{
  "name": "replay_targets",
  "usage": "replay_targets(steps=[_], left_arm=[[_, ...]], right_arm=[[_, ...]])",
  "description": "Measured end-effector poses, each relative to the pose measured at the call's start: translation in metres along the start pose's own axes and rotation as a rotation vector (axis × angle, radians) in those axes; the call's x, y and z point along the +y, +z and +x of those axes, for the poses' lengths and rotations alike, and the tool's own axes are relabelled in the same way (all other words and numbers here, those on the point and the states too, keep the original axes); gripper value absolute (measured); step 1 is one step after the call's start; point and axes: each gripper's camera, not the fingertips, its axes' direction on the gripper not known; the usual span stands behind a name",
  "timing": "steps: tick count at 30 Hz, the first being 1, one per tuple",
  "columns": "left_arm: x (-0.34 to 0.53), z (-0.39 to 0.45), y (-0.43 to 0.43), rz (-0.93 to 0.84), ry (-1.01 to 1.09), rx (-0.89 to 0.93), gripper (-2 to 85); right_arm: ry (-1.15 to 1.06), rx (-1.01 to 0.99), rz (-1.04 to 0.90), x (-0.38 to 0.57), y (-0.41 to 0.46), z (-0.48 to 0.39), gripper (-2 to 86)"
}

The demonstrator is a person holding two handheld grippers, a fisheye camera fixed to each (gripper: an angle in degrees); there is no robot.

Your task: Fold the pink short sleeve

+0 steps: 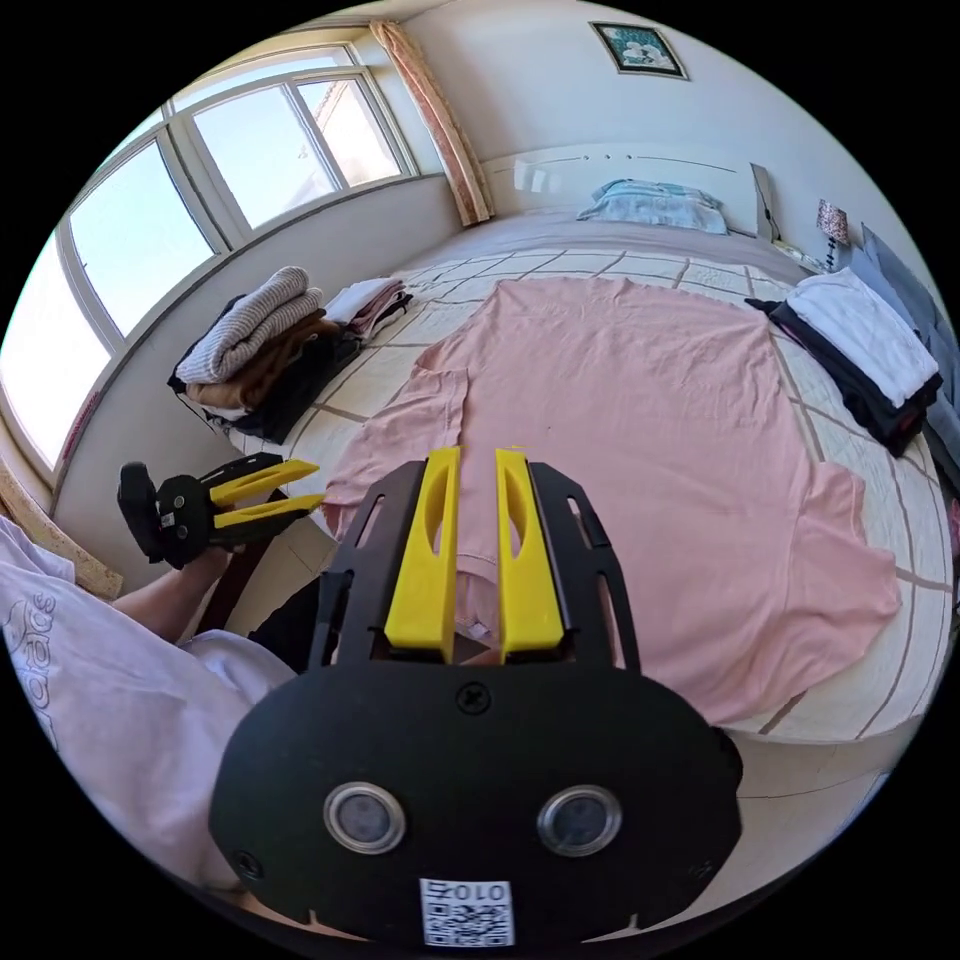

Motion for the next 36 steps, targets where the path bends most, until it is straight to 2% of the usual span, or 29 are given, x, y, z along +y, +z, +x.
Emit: replay_targets(steps=[3,11,15,25,29,32,34,36], left_arm=[[0.025,-0.003,0.018,-0.087,-0.052,0.051,4.2],[0.031,0.03,0.034,-0.088,0.018,-0.023,3.1],[0.037,0.032,0.024,-0.069,0.014,-0.024,1.4],[0.052,0.018,0.037,-0.072,0.024,0.044,0.0],[0.065,-0.005,0.043,-0.036,-0.065,0.159,0.2],[0.074,-0.023,0.05,-0.044,-0.116,0.263,0.2],[0.077,-0.035,0.043,-0.033,-0.136,0.279,0.1],[0.081,-0.047,0.036,-0.027,-0.17,0.263,0.0]], right_arm=[[-0.036,-0.033,-0.055,-0.008,0.028,-0.009,7.3],[-0.074,-0.037,-0.137,-0.02,0.062,-0.017,6.0],[-0.091,0.04,-0.194,-0.024,0.073,-0.014,3.7],[-0.048,-0.046,-0.171,-0.017,0.062,0.011,3.6],[-0.102,-0.008,-0.16,-0.009,0.065,0.018,4.2],[-0.034,-0.1,-0.09,-0.008,0.033,0.046,5.5],[0.053,-0.045,0.053,0.003,-0.007,0.075,6.7],[0.262,0.087,0.234,0.032,-0.07,0.132,7.8]])
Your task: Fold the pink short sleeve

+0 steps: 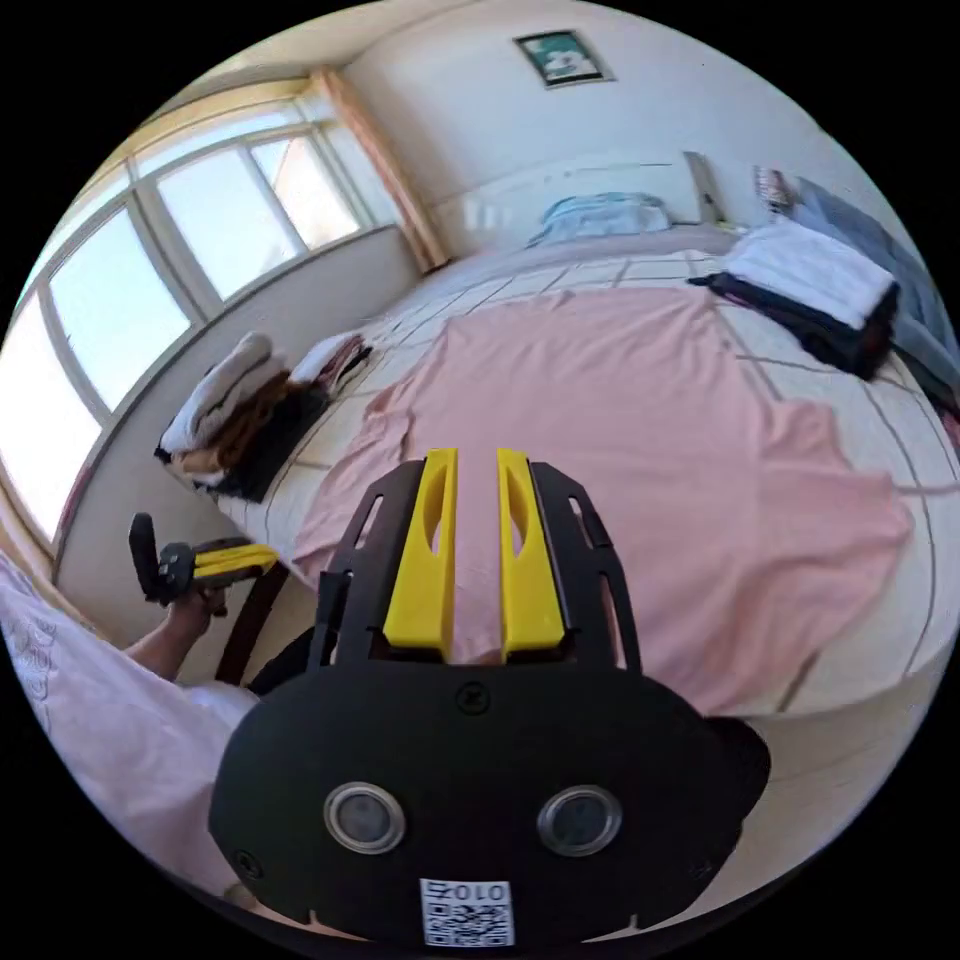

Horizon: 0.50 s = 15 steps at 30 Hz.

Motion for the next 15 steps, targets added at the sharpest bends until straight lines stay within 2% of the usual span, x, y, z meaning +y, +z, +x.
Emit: replay_targets(steps=[3,6,11,15], left_arm=[[-0.002,-0.024,-0.015,0.037,-0.091,0.04,-0.1],[-0.013,-0.045,-0.024,0.128,-0.169,0.11,-0.1],[-0.053,-0.06,-0.017,0.203,-0.18,0.248,-0.2],[-0.069,-0.058,-0.02,0.219,-0.142,0.231,-0.2]], right_arm=[[0.279,0.243,0.144,0.011,-0.066,0.088,9.1],[0.463,0.345,0.164,0.02,-0.094,0.158,10.3],[0.557,0.293,0.131,0.023,-0.083,0.21,10.5],[0.519,0.265,0.113,0.018,-0.067,0.203,8.6]])
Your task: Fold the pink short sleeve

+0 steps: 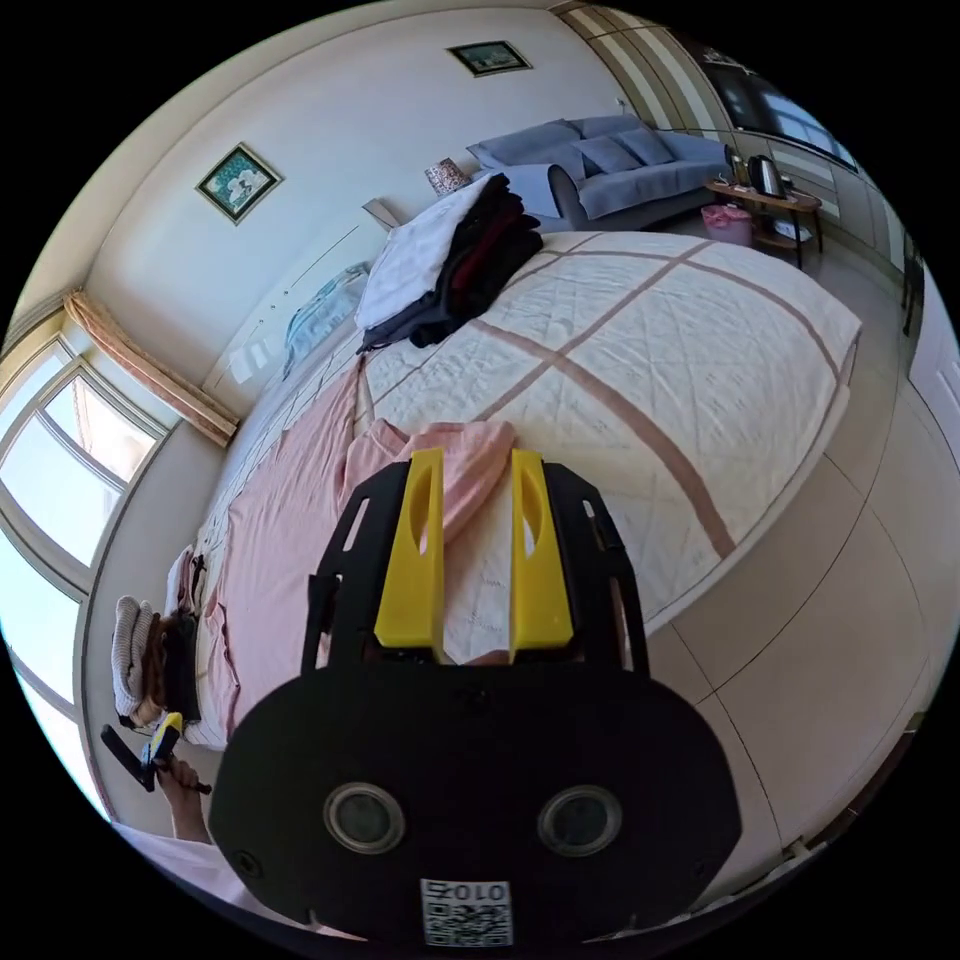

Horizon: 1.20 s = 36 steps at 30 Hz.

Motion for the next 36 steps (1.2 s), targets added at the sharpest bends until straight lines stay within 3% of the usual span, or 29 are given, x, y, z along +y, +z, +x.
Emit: replay_targets(steps=[3,7,10,12,14,17,21,26,36], left_arm=[[-0.003,-0.008,0.005,-0.027,-0.014,0.006,-0.2],[-0.007,-0.02,0.002,-0.026,-0.033,-0.001,-0.2],[-0.013,-0.03,0.006,-0.042,-0.047,0.006,-0.2],[-0.02,-0.036,0.012,-0.045,-0.056,0.031,-0.2],[-0.033,-0.039,0.02,-0.044,-0.046,0.065,-0.2],[-0.055,-0.038,0.031,-0.061,-0.004,0.113,-0.2],[-0.094,-0.033,0.046,-0.094,0.067,0.17,0.0],[-0.182,-0.013,0.106,-0.151,0.165,0.269,1.2],[-0.364,0.061,0.218,-0.153,0.366,0.261,3.0]], right_arm=[[0.024,0.083,0.005,0.004,0.001,-0.003,5.0],[0.002,-0.026,0.063,0.006,-0.027,-0.02,3.9],[-0.455,-0.093,0.058,0.027,-0.046,-0.113,3.9],[-0.833,-0.096,-0.091,0.074,-0.03,-0.187,4.3],[-0.93,-0.149,-0.208,0.108,-0.004,-0.203,5.8],[-0.89,-0.175,-0.329,0.132,0.02,-0.186,8.5],[-0.763,-0.268,-0.14,0.142,-0.035,-0.146,9.7],[-0.694,0.03,-0.063,0.165,-0.045,-0.103,9.6],[-0.693,0.118,-0.095,0.19,-0.012,-0.098,3.4]])
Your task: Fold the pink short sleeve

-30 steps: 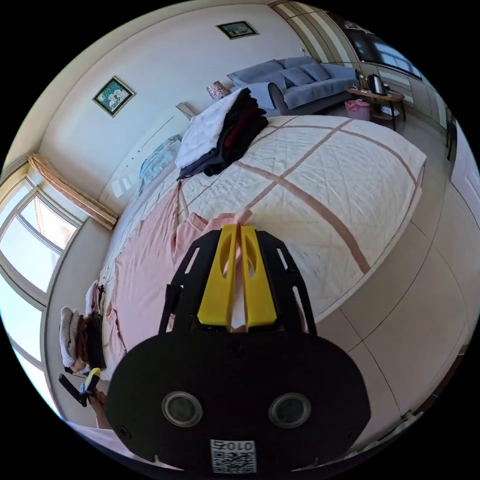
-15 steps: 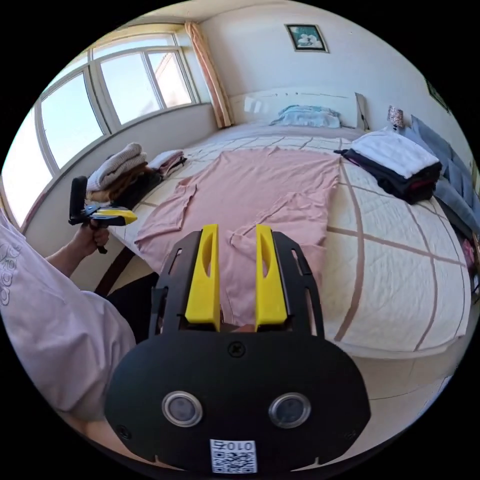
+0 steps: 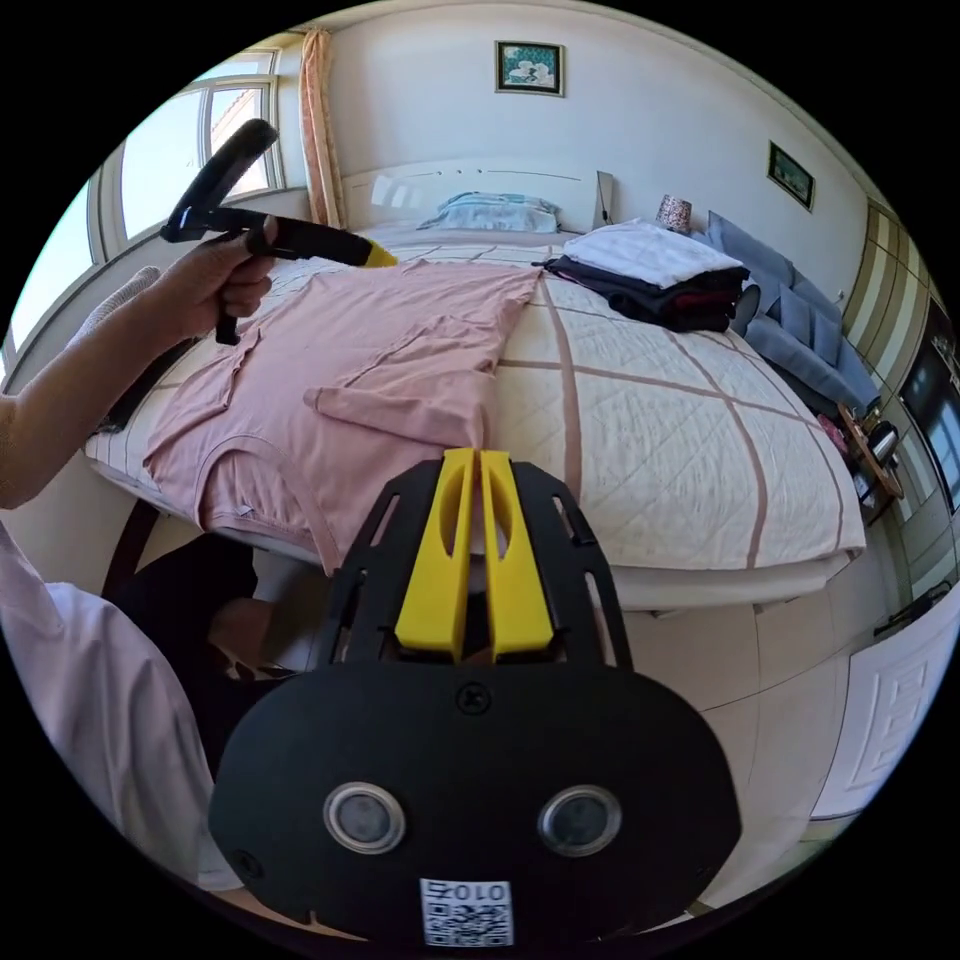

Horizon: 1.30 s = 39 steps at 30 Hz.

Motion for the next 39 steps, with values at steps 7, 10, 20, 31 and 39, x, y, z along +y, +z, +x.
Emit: replay_targets(steps=[7,10,20,31,39], left_arm=[[-0.117,-0.018,0.097,-0.219,0.063,0.034,4.3],[-0.137,-0.026,0.134,-0.342,0.044,0.075,3.0],[-0.158,-0.035,0.159,-0.351,0.065,0.116,1.0],[-0.071,-0.004,0.044,-0.04,0.007,0.032,5.2],[-0.031,0.054,0.112,-0.267,0.134,0.038,6.7]], right_arm=[[0.05,0.012,-0.041,0.013,0.007,-0.001,3.4],[0.067,-0.026,-0.121,0.007,0.012,0.002,3.3],[0.113,-0.064,-0.19,0.015,0.038,0.01,3.1],[0.118,-0.095,-0.039,0.023,-0.009,-0.01,5.0],[-0.069,-0.057,-0.177,-0.028,0.072,-0.081,6.4]])
